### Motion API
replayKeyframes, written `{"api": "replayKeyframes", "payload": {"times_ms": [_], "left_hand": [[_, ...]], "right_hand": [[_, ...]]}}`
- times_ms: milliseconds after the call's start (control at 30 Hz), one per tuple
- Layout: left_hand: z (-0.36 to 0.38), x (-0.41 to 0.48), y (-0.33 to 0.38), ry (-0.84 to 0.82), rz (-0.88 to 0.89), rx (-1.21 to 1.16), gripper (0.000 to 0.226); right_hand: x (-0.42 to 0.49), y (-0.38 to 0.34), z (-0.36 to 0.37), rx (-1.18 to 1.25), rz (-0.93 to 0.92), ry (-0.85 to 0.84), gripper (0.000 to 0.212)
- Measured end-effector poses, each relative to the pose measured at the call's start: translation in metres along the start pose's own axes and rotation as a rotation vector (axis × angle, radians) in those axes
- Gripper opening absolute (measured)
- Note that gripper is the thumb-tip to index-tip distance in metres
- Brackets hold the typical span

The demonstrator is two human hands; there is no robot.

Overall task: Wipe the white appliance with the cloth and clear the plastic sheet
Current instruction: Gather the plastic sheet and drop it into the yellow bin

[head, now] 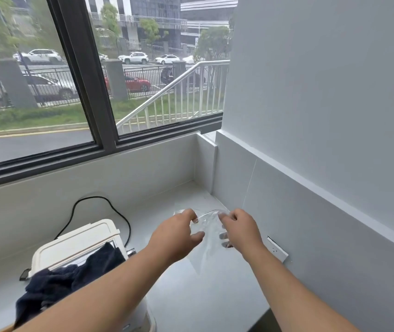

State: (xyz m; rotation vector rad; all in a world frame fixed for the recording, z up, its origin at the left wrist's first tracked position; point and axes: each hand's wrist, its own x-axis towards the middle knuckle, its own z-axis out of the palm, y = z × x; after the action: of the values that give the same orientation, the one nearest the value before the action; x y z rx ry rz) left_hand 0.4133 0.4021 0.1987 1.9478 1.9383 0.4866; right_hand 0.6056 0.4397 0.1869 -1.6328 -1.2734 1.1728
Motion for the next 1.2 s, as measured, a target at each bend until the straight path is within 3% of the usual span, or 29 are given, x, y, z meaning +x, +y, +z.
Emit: {"api": "replayKeyframes", "payload": {"times_ms": [167,233,333,433,567,700,833,1033,1133,1200], "left_hand": [[-0.014,-0.013,0.016,0.015,0.014,-0.123,0.012],[-0.020,-0.019,0.021,0.043,0.001,-0.164,0.009],[-0.026,-0.029,0.029,0.045,-0.003,-0.270,0.014],[-0.029,-0.042,0.036,-0.012,0.078,-0.349,0.003],[-0.031,-0.057,0.040,-0.014,0.234,-0.295,0.025],[-0.034,-0.077,0.040,0.200,0.385,-0.029,0.038],[-0.033,-0.099,0.050,0.333,0.373,-0.142,0.077],[-0.018,-0.109,0.064,-0.018,0.408,-0.240,0.124],[-0.004,-0.113,0.074,-0.156,0.417,-0.276,0.119],[0.002,-0.116,0.083,-0.205,0.433,-0.264,0.097]], "right_hand": [[-0.031,-0.028,0.006,0.214,-0.033,-0.087,0.025],[-0.047,-0.038,0.005,0.195,-0.061,-0.122,0.028],[-0.069,-0.048,0.004,0.220,-0.067,-0.208,0.016],[-0.087,-0.050,0.004,0.270,-0.053,-0.237,0.025],[-0.110,-0.053,0.000,0.343,-0.058,-0.164,0.032],[-0.132,-0.051,-0.008,0.371,-0.060,-0.086,0.036],[-0.155,-0.046,-0.018,0.411,-0.065,0.036,0.034],[-0.182,-0.033,-0.032,0.578,0.007,0.096,0.033],[-0.189,-0.025,-0.039,0.644,0.023,0.091,0.034],[-0.193,-0.017,-0.047,0.677,0.018,0.112,0.024]]}}
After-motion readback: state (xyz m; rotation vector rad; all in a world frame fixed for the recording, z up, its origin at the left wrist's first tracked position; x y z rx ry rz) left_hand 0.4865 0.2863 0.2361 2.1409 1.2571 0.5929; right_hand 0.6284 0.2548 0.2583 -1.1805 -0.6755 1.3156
